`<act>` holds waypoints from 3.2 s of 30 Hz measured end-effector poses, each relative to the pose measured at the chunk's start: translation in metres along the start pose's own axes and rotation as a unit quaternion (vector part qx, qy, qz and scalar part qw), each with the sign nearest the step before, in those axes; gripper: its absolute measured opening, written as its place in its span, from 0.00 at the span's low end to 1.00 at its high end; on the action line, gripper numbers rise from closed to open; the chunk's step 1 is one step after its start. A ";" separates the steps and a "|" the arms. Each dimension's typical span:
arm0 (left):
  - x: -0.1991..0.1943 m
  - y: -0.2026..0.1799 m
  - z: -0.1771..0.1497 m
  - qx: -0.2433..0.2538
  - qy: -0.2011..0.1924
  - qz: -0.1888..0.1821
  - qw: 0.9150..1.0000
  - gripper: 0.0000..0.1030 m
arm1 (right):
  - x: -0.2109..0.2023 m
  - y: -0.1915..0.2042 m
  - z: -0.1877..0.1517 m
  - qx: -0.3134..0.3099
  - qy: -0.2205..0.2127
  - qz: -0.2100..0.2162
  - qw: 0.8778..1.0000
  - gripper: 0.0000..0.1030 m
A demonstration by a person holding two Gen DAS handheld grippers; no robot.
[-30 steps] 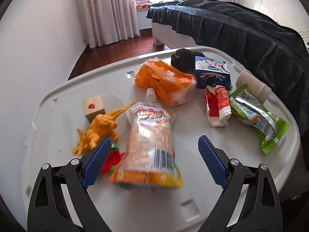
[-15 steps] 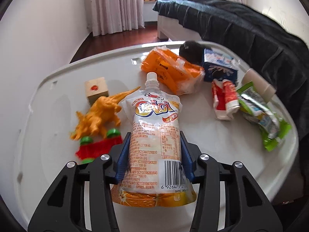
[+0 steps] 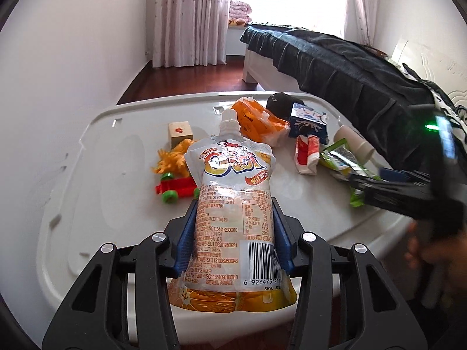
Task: Collect trash
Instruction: 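Grasp the orange juice pouch with the left tool while the right tool grasps the green snack bag, then lower the pouch and snack bag into the bin and open both tools, then grasp the red toy cart with the left tool while the right tool grasps the cream bottle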
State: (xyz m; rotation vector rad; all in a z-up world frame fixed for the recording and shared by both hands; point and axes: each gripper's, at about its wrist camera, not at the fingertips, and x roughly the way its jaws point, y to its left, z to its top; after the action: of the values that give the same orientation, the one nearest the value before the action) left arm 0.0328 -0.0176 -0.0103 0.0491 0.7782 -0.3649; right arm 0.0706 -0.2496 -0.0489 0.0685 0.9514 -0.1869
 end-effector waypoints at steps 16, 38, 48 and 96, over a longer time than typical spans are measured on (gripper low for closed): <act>-0.019 -0.004 -0.008 -0.010 -0.007 -0.018 1.000 0.44 | 0.022 0.007 -0.002 -0.027 0.035 -0.011 0.999 0.46; -0.100 0.003 -0.110 -0.047 0.030 0.006 0.998 0.44 | -0.132 0.062 -0.153 -0.046 0.066 0.136 0.988 0.46; -0.085 0.015 -0.149 -0.103 0.133 0.041 0.985 0.75 | -0.121 0.072 -0.199 -0.067 0.124 0.103 0.985 0.79; 0.129 0.043 0.033 -0.067 0.081 0.125 0.987 0.73 | -0.142 0.039 -0.089 -0.045 -0.072 0.112 0.990 0.83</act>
State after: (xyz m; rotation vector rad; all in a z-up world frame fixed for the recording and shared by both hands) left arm 0.1542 -0.0218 -0.0796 0.0502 0.9452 -0.0708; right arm -0.0737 -0.1806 0.0138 0.0772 0.8012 0.0588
